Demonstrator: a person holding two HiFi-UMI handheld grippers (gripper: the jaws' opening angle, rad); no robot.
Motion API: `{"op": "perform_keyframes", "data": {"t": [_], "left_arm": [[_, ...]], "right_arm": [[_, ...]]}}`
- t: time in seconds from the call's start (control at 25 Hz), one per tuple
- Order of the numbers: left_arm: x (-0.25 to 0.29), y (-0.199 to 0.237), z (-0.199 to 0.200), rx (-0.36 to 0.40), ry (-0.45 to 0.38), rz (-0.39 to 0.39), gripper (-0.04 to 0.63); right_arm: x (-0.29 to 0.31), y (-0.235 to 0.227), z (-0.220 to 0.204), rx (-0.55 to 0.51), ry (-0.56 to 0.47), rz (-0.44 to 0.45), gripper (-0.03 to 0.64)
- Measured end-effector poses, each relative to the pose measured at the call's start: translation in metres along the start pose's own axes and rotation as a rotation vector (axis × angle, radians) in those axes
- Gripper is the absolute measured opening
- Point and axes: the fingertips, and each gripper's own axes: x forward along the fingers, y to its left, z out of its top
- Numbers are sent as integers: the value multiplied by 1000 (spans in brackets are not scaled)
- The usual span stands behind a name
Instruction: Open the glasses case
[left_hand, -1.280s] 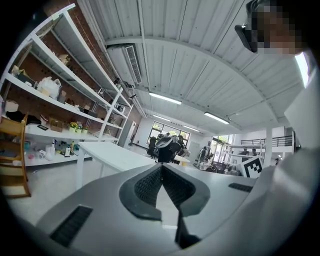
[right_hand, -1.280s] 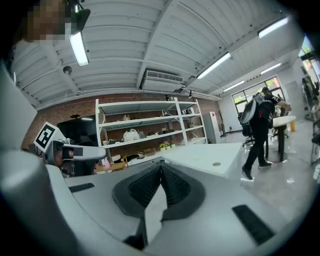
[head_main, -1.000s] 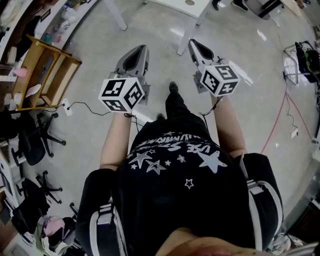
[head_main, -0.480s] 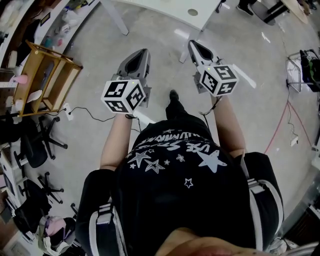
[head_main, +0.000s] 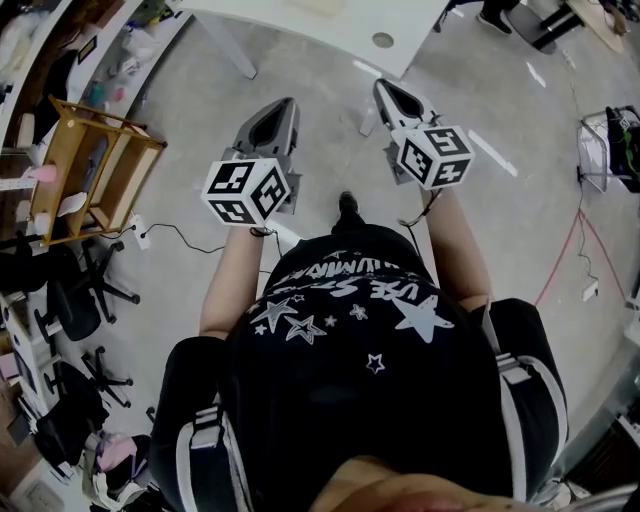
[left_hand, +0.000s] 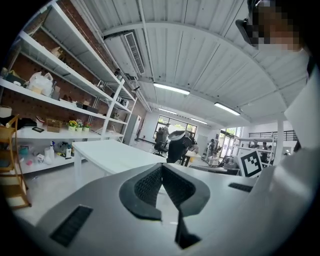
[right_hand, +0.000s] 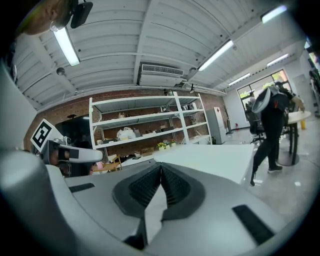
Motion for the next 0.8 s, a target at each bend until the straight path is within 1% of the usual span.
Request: {"op": "perform_keyframes", "data": {"t": [0.12,0.24,0.48,0.64,0.8], "left_arm": [[15,2,1,16,9,6,12],[30,3,5,18,-4,17,12],[55,11,9,14,-26,64,12],[64,14,10,10,-33,87,12],[68,24,11,9,-22,104,12]], "right_arm": [[12,-11,3,-3,5,13,8],[22,-24,8,-5,5,27,8],[44,-45,14,-22,11,76,8],[55,-57,13,-19,20,91,8],[67,-57,12,-11,31,106,8]]}}
